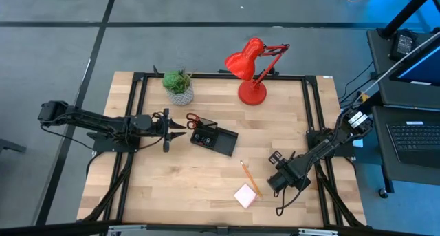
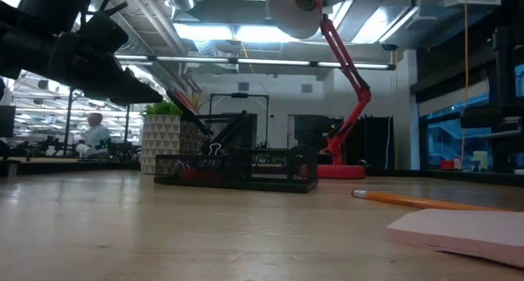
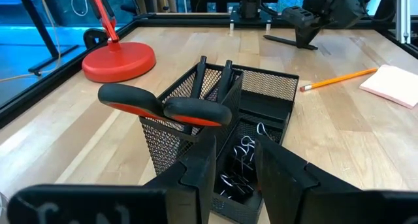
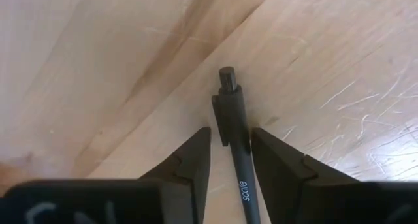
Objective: Pick and place office supplies into organizer
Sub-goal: Put the black pen into the black desk organizer
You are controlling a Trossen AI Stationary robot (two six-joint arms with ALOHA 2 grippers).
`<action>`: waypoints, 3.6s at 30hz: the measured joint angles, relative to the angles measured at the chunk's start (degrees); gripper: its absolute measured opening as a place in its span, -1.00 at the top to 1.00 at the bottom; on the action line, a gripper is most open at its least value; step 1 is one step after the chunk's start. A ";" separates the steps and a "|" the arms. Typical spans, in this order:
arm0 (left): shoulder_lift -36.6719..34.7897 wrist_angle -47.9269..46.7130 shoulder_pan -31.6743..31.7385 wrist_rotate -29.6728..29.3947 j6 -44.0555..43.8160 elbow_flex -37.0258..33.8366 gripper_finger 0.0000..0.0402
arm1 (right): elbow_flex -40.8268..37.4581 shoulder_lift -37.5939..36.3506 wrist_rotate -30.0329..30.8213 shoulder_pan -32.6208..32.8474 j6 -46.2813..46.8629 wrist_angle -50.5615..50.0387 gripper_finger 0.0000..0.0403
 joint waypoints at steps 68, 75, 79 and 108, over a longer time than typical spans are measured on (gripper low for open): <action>0.02 0.02 -0.02 0.16 -0.62 0.00 0.50 | 6.17 0.28 3.76 -0.07 3.14 -4.48 0.86; 0.01 0.02 -0.01 0.16 -0.83 0.00 0.50 | 6.29 0.24 3.98 -0.04 3.17 -4.72 0.85; 0.02 0.02 -0.02 0.16 -0.83 0.00 0.50 | 6.29 0.22 4.66 -0.04 3.15 -4.76 0.86; 0.00 0.02 0.00 0.18 -0.85 0.00 0.50 | 6.32 0.11 4.76 -0.04 2.97 -4.36 0.83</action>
